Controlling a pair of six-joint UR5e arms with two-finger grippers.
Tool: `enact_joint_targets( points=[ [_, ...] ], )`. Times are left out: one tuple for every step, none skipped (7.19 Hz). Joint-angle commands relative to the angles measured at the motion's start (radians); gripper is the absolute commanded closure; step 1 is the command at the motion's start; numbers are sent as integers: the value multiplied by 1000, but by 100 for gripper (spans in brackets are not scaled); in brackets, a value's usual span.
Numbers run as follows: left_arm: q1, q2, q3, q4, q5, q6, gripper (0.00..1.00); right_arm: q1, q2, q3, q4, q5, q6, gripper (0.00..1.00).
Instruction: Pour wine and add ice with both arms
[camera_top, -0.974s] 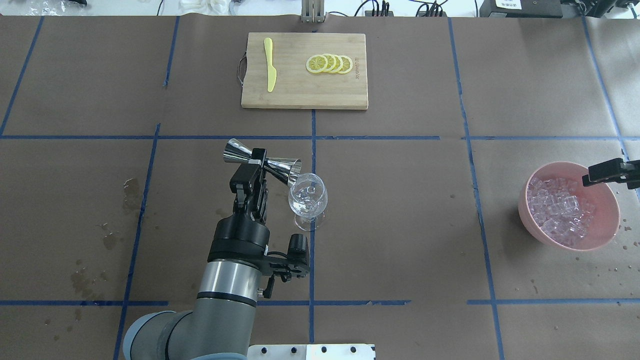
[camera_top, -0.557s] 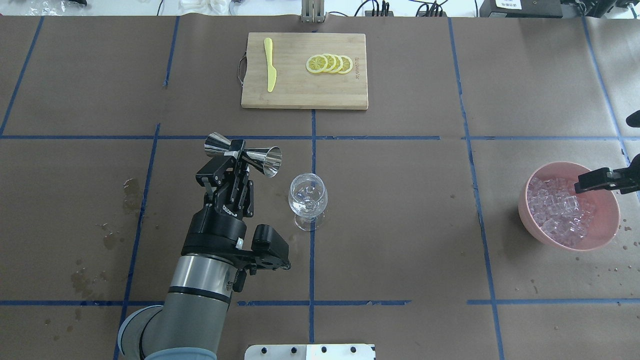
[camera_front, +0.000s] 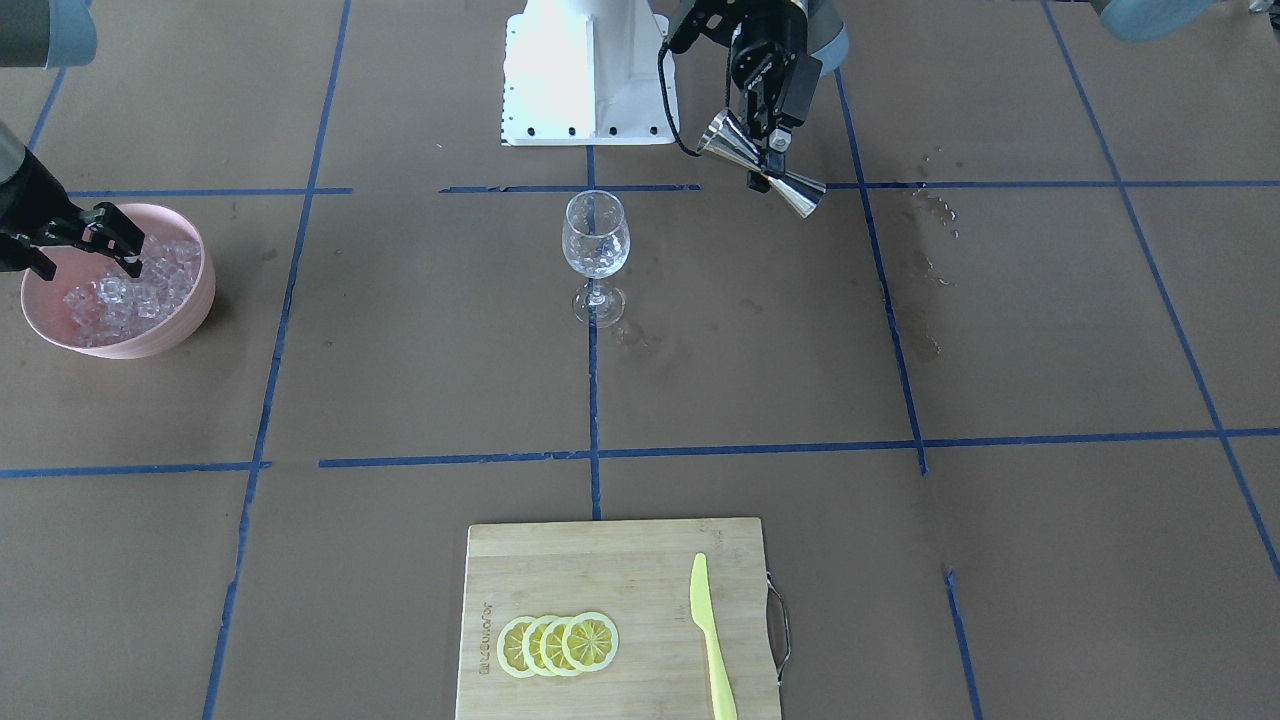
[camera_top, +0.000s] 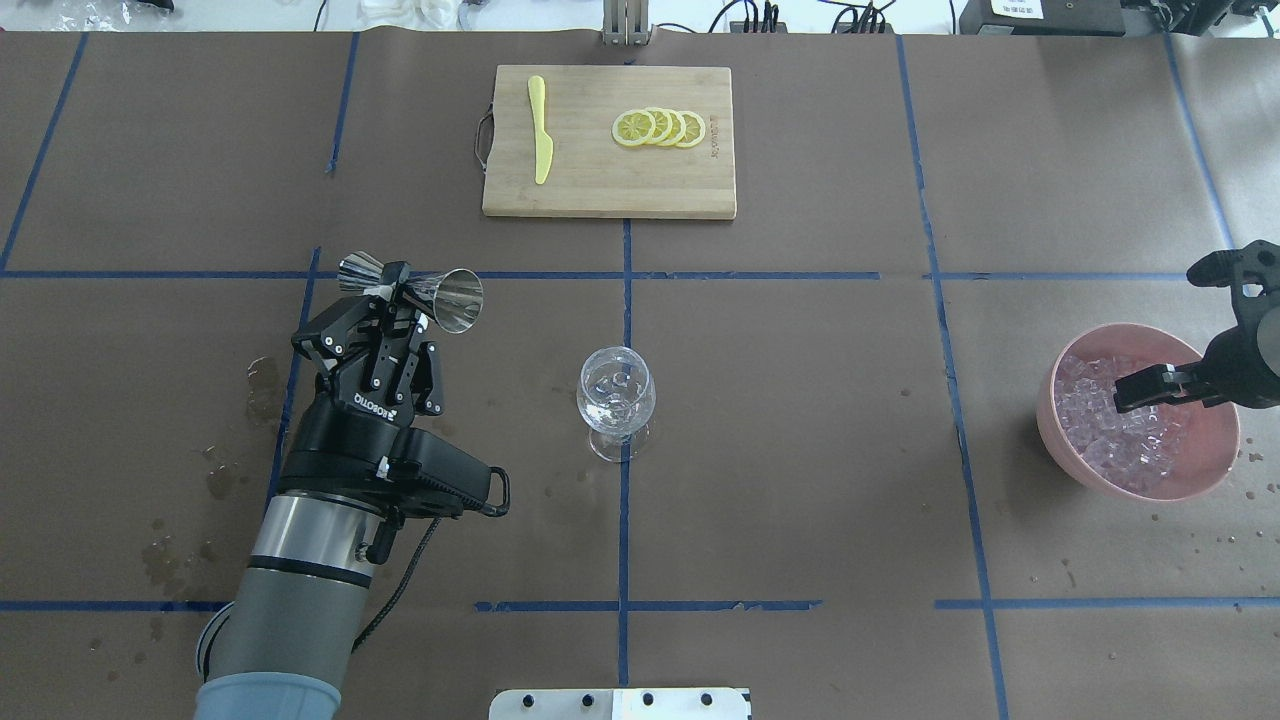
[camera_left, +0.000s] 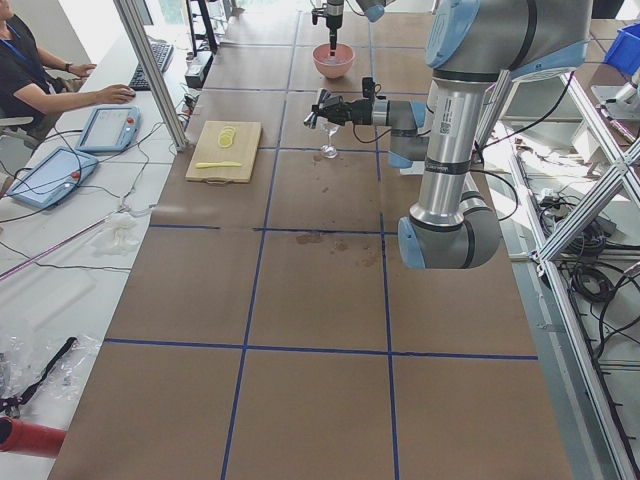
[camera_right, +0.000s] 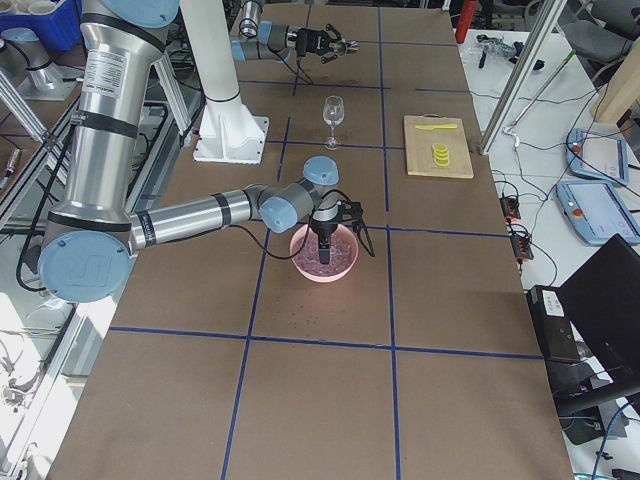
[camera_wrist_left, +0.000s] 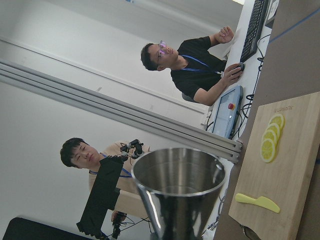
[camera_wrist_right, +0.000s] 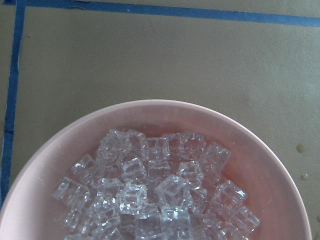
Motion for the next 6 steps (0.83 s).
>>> enact_joint_targets(
  points=[
    [-15, 65, 0, -90, 0, 0, 100, -16, 4, -23, 0, -1, -13, 9],
    [-26, 94, 0, -116, 0, 0, 100, -16, 4, -26, 0, -1, -21, 18],
    [-36, 132, 0, -162, 0, 0, 100, -16, 4, -29, 0, 1, -21, 26],
    [-38, 181, 0, -211, 0, 0, 100, -16, 4, -29, 0, 1, -22, 36],
    [-43, 218, 2, -245, 0, 0, 100, -16, 5, -30, 0, 2, -22, 44],
    [-47, 266, 3, -289, 0, 1, 100, -16, 5, -32, 0, 2, -22, 45]
  ],
)
